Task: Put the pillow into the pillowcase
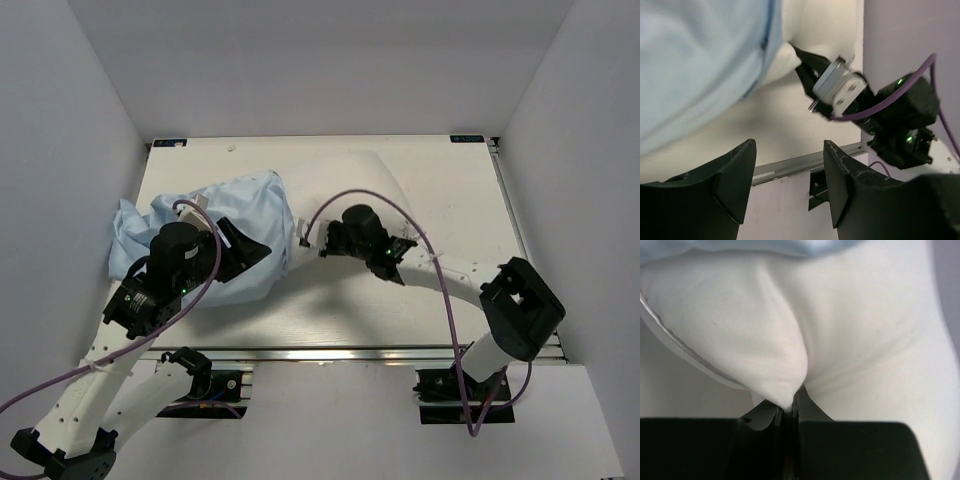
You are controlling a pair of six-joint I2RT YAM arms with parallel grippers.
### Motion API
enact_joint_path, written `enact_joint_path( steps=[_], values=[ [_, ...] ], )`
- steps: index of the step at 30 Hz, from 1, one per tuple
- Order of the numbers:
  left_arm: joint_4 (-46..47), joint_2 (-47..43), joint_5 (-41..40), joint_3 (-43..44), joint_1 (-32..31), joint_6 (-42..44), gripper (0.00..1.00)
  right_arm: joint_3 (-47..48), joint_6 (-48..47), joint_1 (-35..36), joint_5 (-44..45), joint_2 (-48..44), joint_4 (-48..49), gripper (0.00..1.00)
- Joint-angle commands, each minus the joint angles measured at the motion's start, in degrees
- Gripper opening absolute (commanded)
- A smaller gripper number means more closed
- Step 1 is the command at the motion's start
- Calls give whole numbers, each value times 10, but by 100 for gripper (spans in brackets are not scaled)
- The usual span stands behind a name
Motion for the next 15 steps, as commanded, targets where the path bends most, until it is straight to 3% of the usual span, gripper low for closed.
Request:
enact_joint_path(
  steps=[1, 5, 8, 13, 15],
  values=[
    [46, 2, 44, 21, -1, 26, 64, 137, 149, -11, -67, -16, -103, 2],
    [64, 22, 61, 67, -1, 68, 63, 318, 322, -12, -185, 13, -315, 0],
    [50, 42, 37, 98, -1, 93, 63, 440, 416, -17, -226, 50, -392, 0],
    [17, 71, -34, 156, -1, 118, 65, 580, 578, -70, -314, 124, -454, 0],
    [4, 78, -86, 173, -1, 132, 65, 572, 606, -86, -321, 131, -441, 0]
  ],
)
